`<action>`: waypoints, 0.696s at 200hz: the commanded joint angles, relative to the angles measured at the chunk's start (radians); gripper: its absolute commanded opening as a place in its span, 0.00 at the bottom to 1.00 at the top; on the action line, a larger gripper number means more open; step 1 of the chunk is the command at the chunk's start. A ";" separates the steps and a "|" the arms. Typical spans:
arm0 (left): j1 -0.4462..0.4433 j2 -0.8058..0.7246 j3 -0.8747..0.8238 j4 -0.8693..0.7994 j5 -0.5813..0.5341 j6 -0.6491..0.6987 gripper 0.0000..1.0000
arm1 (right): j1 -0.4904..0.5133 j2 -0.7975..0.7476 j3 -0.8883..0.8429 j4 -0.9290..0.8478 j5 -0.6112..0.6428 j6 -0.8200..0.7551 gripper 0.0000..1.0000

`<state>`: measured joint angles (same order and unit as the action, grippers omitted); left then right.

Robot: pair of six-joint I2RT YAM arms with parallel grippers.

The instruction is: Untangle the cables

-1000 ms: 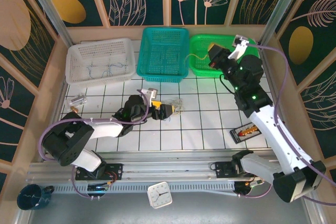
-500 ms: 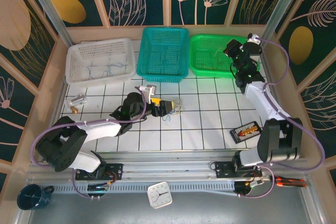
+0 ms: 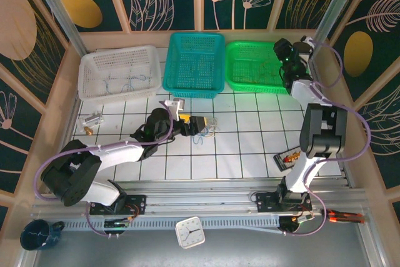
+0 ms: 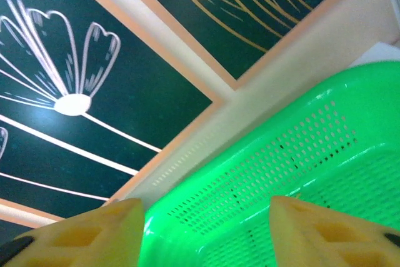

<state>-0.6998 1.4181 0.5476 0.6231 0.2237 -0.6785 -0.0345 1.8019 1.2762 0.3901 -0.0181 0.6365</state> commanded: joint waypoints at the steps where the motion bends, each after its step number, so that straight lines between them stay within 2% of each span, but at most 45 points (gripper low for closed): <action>1: -0.003 -0.017 0.030 -0.017 -0.049 -0.006 0.99 | -0.003 -0.014 0.006 0.073 -0.096 -0.003 0.60; 57: -0.003 -0.043 0.047 -0.049 -0.187 0.008 0.99 | 0.005 -0.136 -0.098 0.111 -0.261 0.028 0.61; 97: -0.003 -0.062 0.086 -0.099 -0.258 0.025 0.99 | 0.042 -0.262 -0.206 0.105 -0.310 0.028 0.60; 139: -0.002 -0.118 0.088 -0.103 -0.316 0.009 0.99 | 0.127 -0.370 -0.313 0.085 -0.322 -0.001 0.60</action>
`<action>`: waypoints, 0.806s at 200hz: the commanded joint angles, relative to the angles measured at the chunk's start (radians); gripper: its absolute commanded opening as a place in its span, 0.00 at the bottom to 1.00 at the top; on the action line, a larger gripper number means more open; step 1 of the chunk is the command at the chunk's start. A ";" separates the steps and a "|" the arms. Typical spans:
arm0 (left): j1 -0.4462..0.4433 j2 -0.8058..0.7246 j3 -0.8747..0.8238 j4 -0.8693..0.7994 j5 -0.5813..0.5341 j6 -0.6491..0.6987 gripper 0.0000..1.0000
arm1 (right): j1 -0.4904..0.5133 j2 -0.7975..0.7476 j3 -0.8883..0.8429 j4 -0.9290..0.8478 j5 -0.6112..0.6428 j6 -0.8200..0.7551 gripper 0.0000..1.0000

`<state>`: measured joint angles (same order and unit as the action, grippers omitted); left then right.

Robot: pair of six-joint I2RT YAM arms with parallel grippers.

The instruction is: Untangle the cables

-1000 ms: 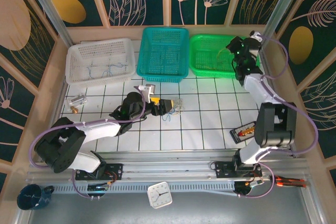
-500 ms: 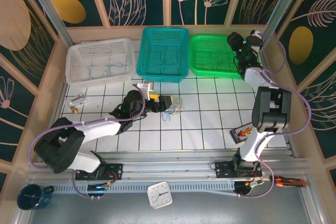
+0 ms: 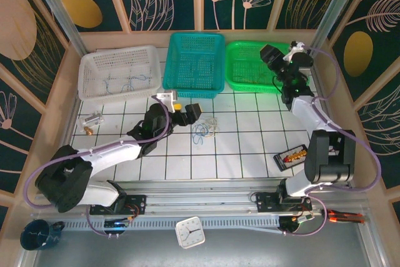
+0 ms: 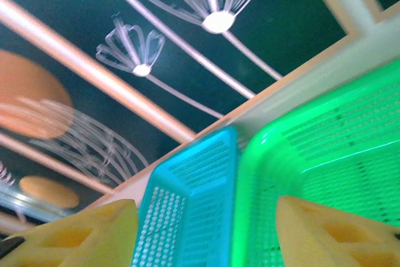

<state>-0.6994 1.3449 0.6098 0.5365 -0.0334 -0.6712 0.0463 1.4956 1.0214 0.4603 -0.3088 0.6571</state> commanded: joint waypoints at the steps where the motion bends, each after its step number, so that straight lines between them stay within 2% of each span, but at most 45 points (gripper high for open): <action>1: -0.003 -0.046 0.025 -0.016 -0.061 0.002 0.99 | 0.048 -0.066 -0.062 0.014 -0.031 -0.022 0.60; 96: -0.002 -0.131 0.101 -0.126 -0.176 0.075 0.99 | 0.254 -0.377 -0.332 -0.148 0.050 -0.110 0.60; 114: 0.001 -0.139 0.117 -0.147 -0.169 0.084 0.99 | 0.301 -0.415 -0.375 -0.183 0.072 -0.120 0.61; 142: 0.001 -0.097 0.205 -0.293 -0.171 0.062 0.99 | 0.387 -0.452 -0.428 -0.228 0.112 -0.136 0.60; 161: 0.001 -0.063 0.231 -0.321 -0.116 0.055 0.99 | 0.430 -0.460 -0.465 -0.225 0.132 -0.127 0.61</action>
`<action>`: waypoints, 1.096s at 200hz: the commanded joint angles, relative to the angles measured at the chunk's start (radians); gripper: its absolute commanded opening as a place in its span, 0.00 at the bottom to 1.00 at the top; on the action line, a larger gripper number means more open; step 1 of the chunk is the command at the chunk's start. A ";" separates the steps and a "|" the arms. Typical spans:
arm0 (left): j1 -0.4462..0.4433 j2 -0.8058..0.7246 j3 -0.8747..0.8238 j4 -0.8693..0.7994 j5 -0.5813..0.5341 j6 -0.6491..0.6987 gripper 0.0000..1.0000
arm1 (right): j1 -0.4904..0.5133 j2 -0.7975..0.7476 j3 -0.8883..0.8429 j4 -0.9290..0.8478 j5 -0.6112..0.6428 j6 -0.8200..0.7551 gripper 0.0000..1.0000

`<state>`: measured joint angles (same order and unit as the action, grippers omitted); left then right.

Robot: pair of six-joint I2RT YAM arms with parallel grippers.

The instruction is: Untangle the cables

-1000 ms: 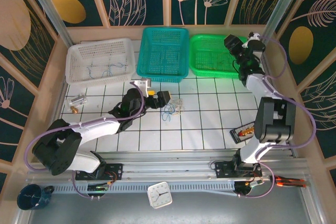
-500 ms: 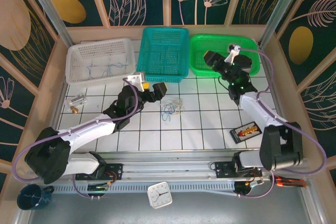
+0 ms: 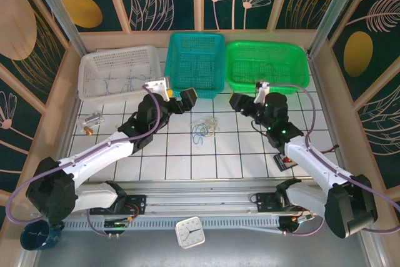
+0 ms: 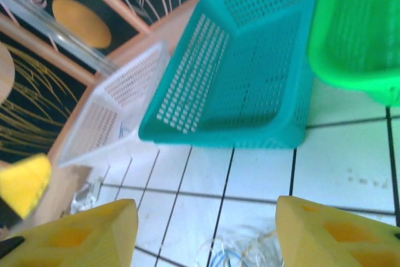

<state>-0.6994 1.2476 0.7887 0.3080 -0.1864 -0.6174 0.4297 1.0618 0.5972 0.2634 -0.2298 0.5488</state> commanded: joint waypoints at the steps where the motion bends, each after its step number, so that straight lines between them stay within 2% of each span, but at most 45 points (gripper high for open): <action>1: 0.001 0.036 0.053 -0.093 0.040 0.000 0.99 | 0.048 -0.026 -0.042 -0.027 0.053 -0.018 0.60; 40: 0.001 0.092 0.055 -0.115 0.086 -0.062 0.99 | 0.112 -0.022 -0.089 -0.004 0.078 -0.011 0.60; 63: 0.001 0.116 0.040 -0.105 0.126 -0.090 0.99 | 0.184 0.009 -0.076 -0.023 0.097 -0.046 0.58; 132: 0.004 0.111 -0.046 -0.089 0.109 -0.152 0.99 | 0.340 0.256 0.099 -0.112 0.154 -0.163 0.51; 157: 0.041 0.092 -0.068 -0.101 0.139 -0.168 0.99 | 0.362 0.343 0.161 -0.129 0.174 -0.185 0.47; 184: 0.120 0.045 -0.127 -0.079 0.187 -0.217 0.99 | 0.377 0.425 0.226 -0.159 0.210 -0.228 0.46; 219: 0.168 -0.015 -0.172 -0.078 0.178 -0.219 0.99 | 0.392 0.519 0.302 -0.212 0.241 -0.281 0.46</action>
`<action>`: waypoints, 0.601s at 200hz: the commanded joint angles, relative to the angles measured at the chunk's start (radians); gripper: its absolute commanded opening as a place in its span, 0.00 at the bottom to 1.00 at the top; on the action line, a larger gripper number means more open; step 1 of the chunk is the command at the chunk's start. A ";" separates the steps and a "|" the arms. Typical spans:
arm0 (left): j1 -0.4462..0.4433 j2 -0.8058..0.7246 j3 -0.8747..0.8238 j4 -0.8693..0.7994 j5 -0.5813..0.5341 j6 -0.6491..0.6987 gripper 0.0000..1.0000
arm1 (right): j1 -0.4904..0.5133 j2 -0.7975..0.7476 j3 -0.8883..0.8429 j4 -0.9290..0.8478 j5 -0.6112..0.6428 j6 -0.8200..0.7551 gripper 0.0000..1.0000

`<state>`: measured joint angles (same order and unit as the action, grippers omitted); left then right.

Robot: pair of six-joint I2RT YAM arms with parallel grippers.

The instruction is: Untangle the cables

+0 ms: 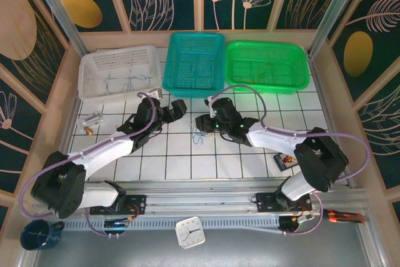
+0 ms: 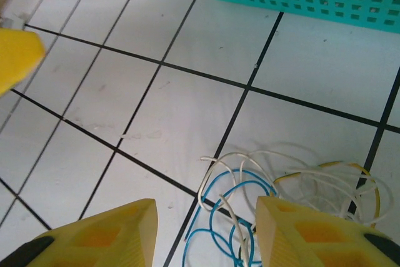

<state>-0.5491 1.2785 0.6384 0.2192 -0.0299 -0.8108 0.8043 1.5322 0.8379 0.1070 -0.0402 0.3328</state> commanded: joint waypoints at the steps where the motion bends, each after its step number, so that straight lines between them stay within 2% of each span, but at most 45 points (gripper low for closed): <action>1: 0.019 -0.046 -0.021 0.011 0.022 -0.025 0.99 | 0.019 0.050 0.064 -0.057 0.052 -0.066 0.46; 52: 0.038 -0.059 -0.042 0.018 0.035 -0.026 0.99 | 0.027 0.135 0.138 -0.107 0.128 -0.097 0.46; 120: 0.048 -0.054 -0.048 0.037 0.053 -0.023 0.99 | 0.027 0.193 0.167 -0.131 0.140 -0.117 0.46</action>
<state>-0.5083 1.2339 0.5980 0.2295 0.0006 -0.8211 0.8249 1.6962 0.9756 -0.0010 0.0715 0.2401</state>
